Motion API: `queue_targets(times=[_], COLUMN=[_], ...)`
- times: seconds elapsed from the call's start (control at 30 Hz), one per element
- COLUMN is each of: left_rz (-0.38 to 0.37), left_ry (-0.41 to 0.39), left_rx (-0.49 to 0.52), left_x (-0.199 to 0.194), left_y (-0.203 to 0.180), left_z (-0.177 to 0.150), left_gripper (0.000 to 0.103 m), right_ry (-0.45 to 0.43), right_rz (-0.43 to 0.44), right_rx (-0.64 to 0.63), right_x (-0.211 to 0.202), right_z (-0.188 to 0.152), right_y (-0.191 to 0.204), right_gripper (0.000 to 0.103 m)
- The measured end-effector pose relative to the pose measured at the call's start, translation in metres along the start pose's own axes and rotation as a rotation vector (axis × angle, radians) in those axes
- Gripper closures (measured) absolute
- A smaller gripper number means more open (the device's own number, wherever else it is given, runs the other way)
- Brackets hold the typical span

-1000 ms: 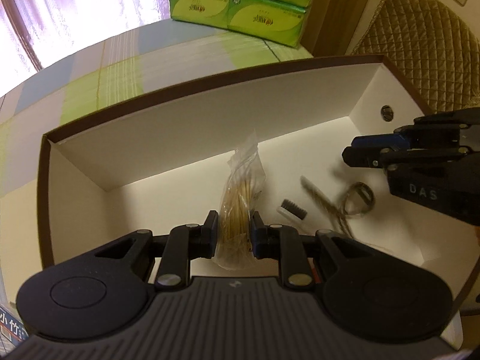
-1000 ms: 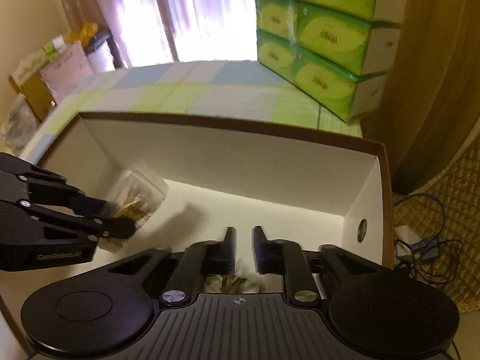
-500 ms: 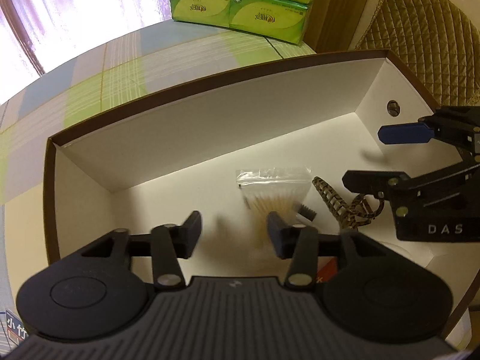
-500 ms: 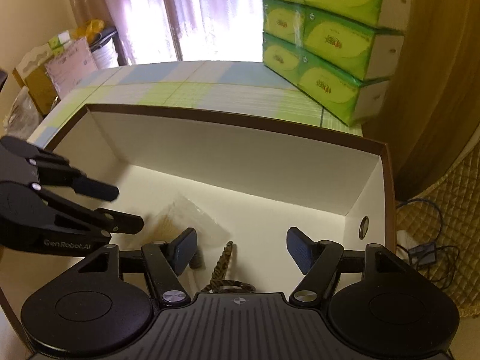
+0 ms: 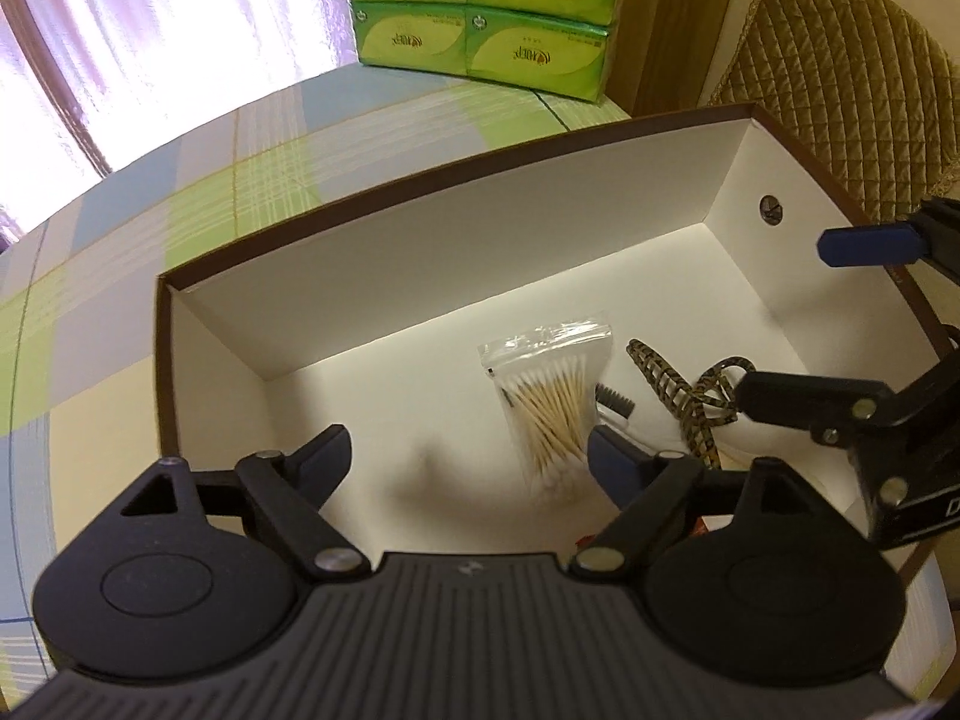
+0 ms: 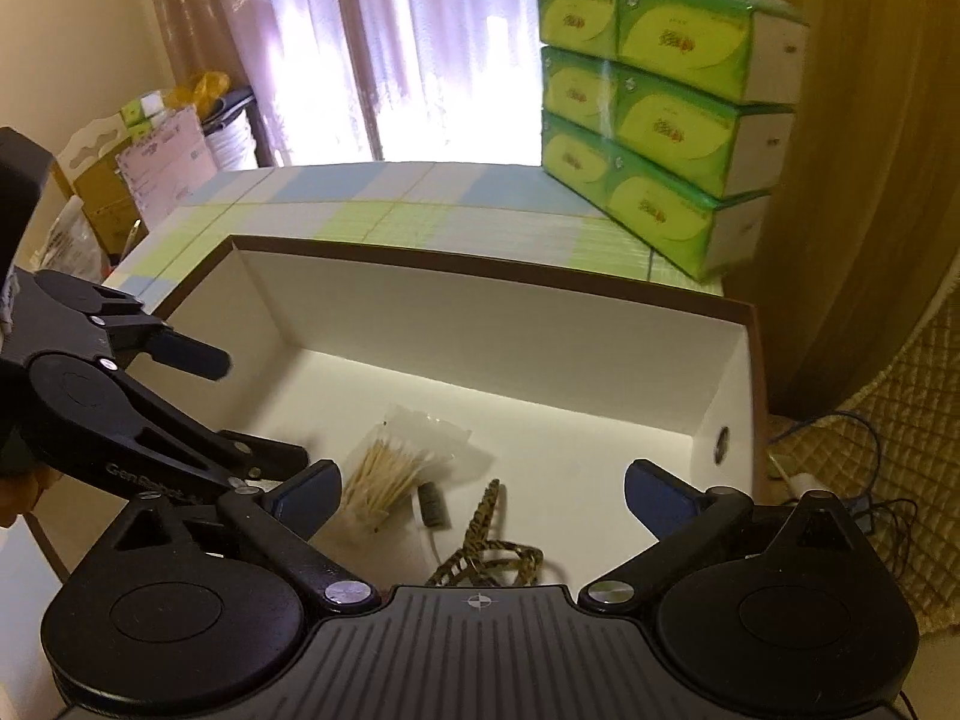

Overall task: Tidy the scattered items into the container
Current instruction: 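Open both tools to drop the swab bag and spiral holder in the box, then withdraw both tools from the box back toward the remaining items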

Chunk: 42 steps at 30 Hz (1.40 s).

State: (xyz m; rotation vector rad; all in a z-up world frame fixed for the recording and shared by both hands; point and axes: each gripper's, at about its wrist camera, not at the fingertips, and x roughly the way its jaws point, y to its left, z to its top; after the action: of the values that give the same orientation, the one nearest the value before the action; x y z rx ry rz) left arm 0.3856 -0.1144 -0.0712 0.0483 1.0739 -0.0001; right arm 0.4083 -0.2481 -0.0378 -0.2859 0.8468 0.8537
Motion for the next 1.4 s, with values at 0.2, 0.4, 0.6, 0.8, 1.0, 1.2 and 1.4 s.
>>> queue_targets(times=[0.2, 0.4, 0.6, 0.8, 1.0, 1.2, 1.4], left_rz=[0.014, 0.027, 0.030, 0.023, 0.032, 0.048, 0.027], left_ry=[-0.023, -0.057, -0.108, -0.158, -0.185, -0.183, -0.158], left_rx=[-0.013, -0.028, -0.060, -0.108, -0.159, -0.199, -0.215], left_x=[-0.021, -0.047, -0.080, -0.116, -0.146, -0.166, -0.177], left_y=[-0.002, -0.002, 0.000, 0.002, 0.008, 0.023, 0.041], left_z=[-0.008, -0.022, -0.041, -0.069, -0.105, -0.143, -0.176], left_gripper=[0.015, 0.012, 0.009, 0.007, 0.005, 0.005, 0.005], right_ry=[-0.017, -0.045, -0.067, -0.099, -0.127, -0.124, -0.092], right_rz=[-0.051, -0.069, -0.085, -0.094, -0.090, -0.080, -0.095], right_rx=[0.028, 0.072, 0.111, 0.144, 0.183, 0.193, 0.193], right_x=[-0.018, -0.036, -0.055, -0.079, -0.100, -0.115, -0.121], right_z=[-0.004, -0.010, -0.020, -0.036, -0.053, -0.070, -0.086], right_y=[0.006, 0.010, 0.012, 0.016, 0.024, 0.045, 0.076], right_gripper=[0.000, 0.000, 0.000, 0.000, 0.000, 0.000, 0.000])
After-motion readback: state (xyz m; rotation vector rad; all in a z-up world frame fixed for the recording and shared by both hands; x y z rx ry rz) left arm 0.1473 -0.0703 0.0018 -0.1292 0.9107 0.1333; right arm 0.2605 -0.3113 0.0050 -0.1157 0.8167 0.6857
